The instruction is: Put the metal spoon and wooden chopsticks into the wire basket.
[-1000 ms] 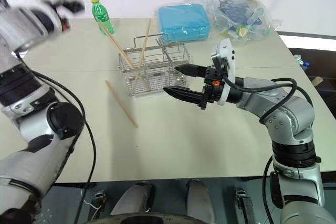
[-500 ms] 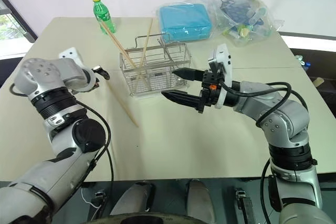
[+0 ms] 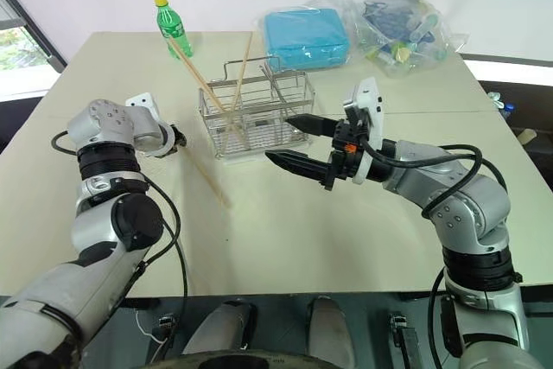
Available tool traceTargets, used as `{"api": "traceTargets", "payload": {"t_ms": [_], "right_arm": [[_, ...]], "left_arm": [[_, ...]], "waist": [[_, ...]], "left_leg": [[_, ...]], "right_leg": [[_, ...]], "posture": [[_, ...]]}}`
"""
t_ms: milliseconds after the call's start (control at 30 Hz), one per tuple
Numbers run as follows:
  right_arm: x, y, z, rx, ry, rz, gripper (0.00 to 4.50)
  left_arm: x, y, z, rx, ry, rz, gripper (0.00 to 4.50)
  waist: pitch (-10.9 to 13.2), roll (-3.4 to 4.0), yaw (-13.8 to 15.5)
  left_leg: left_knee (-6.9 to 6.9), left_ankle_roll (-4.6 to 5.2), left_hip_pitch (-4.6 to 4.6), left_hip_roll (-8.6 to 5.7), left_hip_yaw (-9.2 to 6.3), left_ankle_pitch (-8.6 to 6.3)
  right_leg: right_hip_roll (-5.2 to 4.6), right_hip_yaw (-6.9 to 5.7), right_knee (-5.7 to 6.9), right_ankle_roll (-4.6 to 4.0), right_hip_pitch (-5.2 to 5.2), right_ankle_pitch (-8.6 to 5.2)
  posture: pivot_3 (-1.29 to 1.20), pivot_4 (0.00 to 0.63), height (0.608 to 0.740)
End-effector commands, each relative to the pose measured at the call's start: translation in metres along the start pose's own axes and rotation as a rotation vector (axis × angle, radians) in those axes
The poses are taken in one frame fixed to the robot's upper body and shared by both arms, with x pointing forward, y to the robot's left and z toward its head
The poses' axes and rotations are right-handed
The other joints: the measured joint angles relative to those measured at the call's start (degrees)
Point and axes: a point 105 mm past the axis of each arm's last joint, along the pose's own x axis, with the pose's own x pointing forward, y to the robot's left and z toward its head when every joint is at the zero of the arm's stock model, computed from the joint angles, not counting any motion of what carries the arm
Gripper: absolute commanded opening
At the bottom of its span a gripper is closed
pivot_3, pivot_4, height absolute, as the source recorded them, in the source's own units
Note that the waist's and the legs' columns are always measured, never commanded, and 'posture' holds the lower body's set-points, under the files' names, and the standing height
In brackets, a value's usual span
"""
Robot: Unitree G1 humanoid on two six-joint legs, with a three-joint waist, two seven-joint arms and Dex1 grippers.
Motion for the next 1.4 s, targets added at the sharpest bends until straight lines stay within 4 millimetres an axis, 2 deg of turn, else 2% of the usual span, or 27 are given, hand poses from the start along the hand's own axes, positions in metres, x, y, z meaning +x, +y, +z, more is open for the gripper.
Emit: {"api": "traceTargets", "payload": {"t_ms": [33,67,133,233,367,400,467,533,667,767,833,967,1067,1167,1267,1400], "right_arm": [[-0.001,0.007,0.011,-0.044,-0.034,0.016,4.44],[-0.001,0.007,0.011,-0.045,-0.034,0.015,4.44],[-0.001,0.006,0.011,-0.045,-0.034,0.015,4.44],[-0.002,0.005,0.011,-0.045,-0.032,0.016,4.44],[-0.004,0.004,0.011,-0.043,-0.024,0.018,4.44],[-0.004,0.004,0.011,-0.043,-0.021,0.019,4.44],[-0.004,0.004,0.014,-0.041,-0.020,0.020,4.44],[-0.005,0.003,0.015,-0.028,-0.025,0.012,4.44],[-0.004,0.008,0.012,-0.002,-0.026,0.021,4.44],[-0.004,0.010,0.009,0.003,-0.024,0.022,4.44],[-0.003,0.009,0.010,0.012,-0.035,0.015,4.44],[-0.003,0.009,0.011,0.009,-0.043,0.006,4.44],[-0.006,0.006,0.014,-0.009,-0.041,-0.015,4.44],[-0.011,0.001,0.017,-0.029,-0.036,-0.047,4.44],[-0.015,-0.002,0.018,-0.037,-0.033,-0.066,4.44],[-0.022,-0.006,0.021,-0.053,-0.023,-0.096,4.44]], "left_arm": [[0.000,-0.014,-0.002,0.002,0.013,-0.049,0.41],[0.000,-0.015,0.001,-0.001,0.006,-0.051,0.04],[-0.002,-0.012,0.007,-0.020,-0.024,-0.042,0.04],[-0.009,-0.001,0.031,-0.042,-0.157,-0.001,0.04],[-0.035,0.018,0.085,-0.090,-0.471,0.021,0.04],[-0.047,0.023,0.101,-0.114,-0.571,0.006,0.04],[-0.090,0.034,0.143,-0.192,-0.832,-0.112,0.04],[-0.134,0.039,0.170,-0.248,-1.028,-0.256,0.04],[-0.204,0.037,0.192,-0.302,-1.195,-0.586,0.04],[-0.239,0.022,0.191,-0.234,-1.257,-0.752,0.04],[-0.257,0.001,0.184,-0.117,-1.295,-0.814,0.04],[-0.272,-0.041,0.155,0.145,-1.322,-0.917,0.04],[-0.268,-0.070,0.129,0.301,-1.294,-0.994,0.04],[-0.255,-0.093,0.105,0.424,-1.263,-1.026,0.04],[-0.244,-0.103,0.094,0.462,-1.237,-1.042,0.04],[-0.215,-0.116,0.075,0.475,-1.171,-1.045,0.04]], "waist": [[0.00,0.00,0.23],[0.00,0.00,0.38],[0.00,-0.01,0.64],[0.04,-0.07,0.73],[0.09,-0.15,0.31],[0.09,-0.15,-0.01],[0.10,-0.15,-0.43],[0.10,-0.15,-0.57],[0.10,-0.16,-0.26],[0.09,-0.17,-0.22],[0.09,-0.16,-0.24],[0.09,-0.17,-0.36],[0.09,-0.13,-0.49],[0.11,-0.10,-0.56],[0.11,-0.10,-0.54],[0.10,-0.10,-0.34]], "left_leg": [[0.02,0.00,-0.02,-0.02,-0.01,0.00],[0.03,0.00,-0.03,-0.02,-0.02,0.00],[0.03,0.01,-0.04,-0.03,-0.03,0.00],[0.02,0.00,-0.07,-0.01,-0.04,0.00],[0.00,0.00,-0.12,0.01,0.00,0.00],[-0.02,-0.01,-0.12,0.02,0.01,0.00],[-0.05,-0.01,-0.12,0.06,0.01,0.00],[-0.06,-0.01,-0.15,0.08,0.05,0.00],[-0.02,0.03,-0.16,0.07,0.04,-0.02],[0.04,0.12,-0.12,0.02,0.01,-0.07],[0.08,0.14,-0.07,0.00,0.00,-0.07],[0.11,0.14,-0.08,0.00,-0.02,-0.06],[0.07,0.14,-0.04,0.02,0.01,-0.06],[0.03,0.13,-0.04,0.05,0.03,-0.06],[0.05,0.14,-0.07,0.04,0.05,-0.06],[0.03,0.15,-0.07,0.05,0.05,-0.06]], "right_leg": [[-0.02,0.00,-0.01,0.03,0.00,0.02],[-0.03,0.00,-0.01,0.04,0.00,0.02],[-0.03,0.00,-0.02,0.04,-0.02,0.02],[-0.02,0.00,-0.02,0.04,-0.08,0.02],[0.00,0.01,-0.02,0.04,-0.19,0.03],[0.00,0.01,-0.02,0.03,-0.21,0.03],[-0.01,0.01,-0.04,0.03,-0.22,0.03],[-0.02,0.01,-0.04,0.03,-0.28,0.03],[-0.05,0.01,-0.09,0.03,-0.23,0.03],[-0.09,-0.02,-0.11,0.03,-0.09,0.03],[-0.09,-0.02,-0.10,0.03,-0.03,0.03],[-0.06,-0.03,-0.07,0.03,-0.02,0.03],[-0.05,0.00,-0.06,0.03,-0.03,0.03],[-0.01,0.02,-0.07,0.03,-0.08,0.03],[-0.01,0.02,-0.09,0.03,-0.09,0.03],[-0.01,0.02,-0.13,0.03,-0.07,0.03]], "posture": [[0.00,0.150,0.729],[0.00,0.150,0.729],[0.00,0.150,0.729],[0.00,0.150,0.729],[0.00,0.150,0.729],[0.00,0.150,0.729],[0.00,0.150,0.729],[0.00,0.150,0.729],[0.00,0.150,0.729],[0.00,0.150,0.729],[0.00,0.150,0.729],[0.00,0.150,0.729],[0.00,0.150,0.729],[0.00,0.150,0.729],[0.00,0.150,0.729],[0.00,0.150,0.729]]}}
